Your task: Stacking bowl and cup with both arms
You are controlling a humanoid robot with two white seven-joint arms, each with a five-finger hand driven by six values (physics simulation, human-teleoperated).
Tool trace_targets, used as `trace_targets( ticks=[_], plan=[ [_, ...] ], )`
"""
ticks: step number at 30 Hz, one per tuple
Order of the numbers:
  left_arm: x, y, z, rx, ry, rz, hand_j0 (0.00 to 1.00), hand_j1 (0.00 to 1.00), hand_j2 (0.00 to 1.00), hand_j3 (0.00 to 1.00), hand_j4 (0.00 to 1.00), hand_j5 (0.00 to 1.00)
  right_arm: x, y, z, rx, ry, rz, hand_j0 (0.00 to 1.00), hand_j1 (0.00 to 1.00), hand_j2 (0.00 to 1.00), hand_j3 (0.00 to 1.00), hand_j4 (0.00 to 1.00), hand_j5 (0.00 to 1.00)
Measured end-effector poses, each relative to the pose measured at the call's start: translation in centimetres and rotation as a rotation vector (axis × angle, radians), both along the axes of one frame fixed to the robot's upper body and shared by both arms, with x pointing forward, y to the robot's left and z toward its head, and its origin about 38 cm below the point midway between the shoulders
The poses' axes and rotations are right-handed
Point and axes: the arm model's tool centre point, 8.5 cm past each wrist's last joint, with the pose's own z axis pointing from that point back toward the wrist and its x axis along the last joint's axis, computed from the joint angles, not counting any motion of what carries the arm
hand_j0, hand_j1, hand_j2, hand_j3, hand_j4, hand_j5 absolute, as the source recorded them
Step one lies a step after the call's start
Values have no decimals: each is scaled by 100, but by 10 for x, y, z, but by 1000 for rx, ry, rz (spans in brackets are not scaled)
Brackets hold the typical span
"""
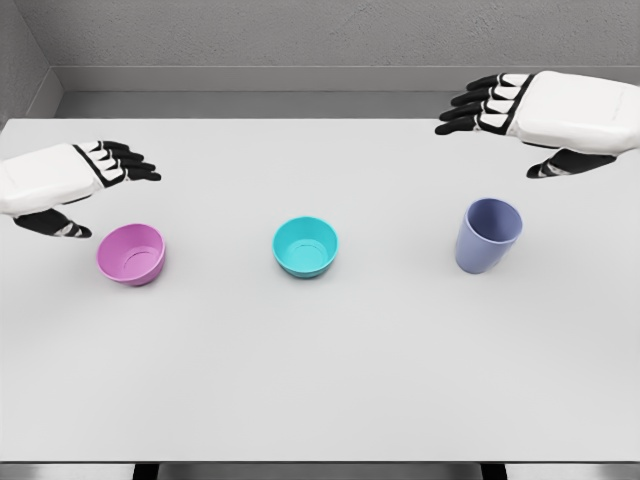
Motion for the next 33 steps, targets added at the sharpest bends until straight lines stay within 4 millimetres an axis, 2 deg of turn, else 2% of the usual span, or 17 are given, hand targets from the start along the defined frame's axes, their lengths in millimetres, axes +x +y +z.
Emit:
trace_targets(
  ticks=[5,8,9,12,13,14,18,20,25,33],
  plan=[
    [0,1,-1,7,4,3,100,100,100,100,100,100,0,1,4,-1,-10,2,100,100,100,100,100,100],
    [5,4,16,30,-25,6,100,100,100,100,100,100,0,-4,0,-1,4,-10,100,100,100,100,100,100],
    [5,6,21,65,-18,7,100,100,100,100,100,100,0,-5,0,-5,4,-14,100,100,100,100,100,100],
    [5,9,16,185,59,2,100,100,100,100,100,100,0,-15,2,-23,7,-38,100,100,100,100,100,100],
    [5,9,18,209,68,-1,100,100,100,100,100,100,-1,-18,0,-26,15,-48,100,100,100,100,100,100],
    [6,8,18,228,77,-4,100,100,100,100,100,100,-2,-21,-12,-27,48,-53,100,100,100,100,100,100],
    [8,1,28,309,87,-32,100,100,100,100,100,100,-1,-24,-15,-36,60,-62,100,100,100,100,100,100],
    [5,-10,24,353,110,-71,100,100,100,100,100,100,-1,-25,-19,-50,63,-66,100,100,100,100,100,100],
    [1,-33,1,391,159,-144,100,100,100,100,100,100,0,-23,-29,-102,68,-71,100,100,100,100,100,100],
    [5,-36,-12,403,183,-148,100,100,100,100,100,100,-2,-18,-50,-132,118,-53,100,100,100,100,100,100]
  ],
)
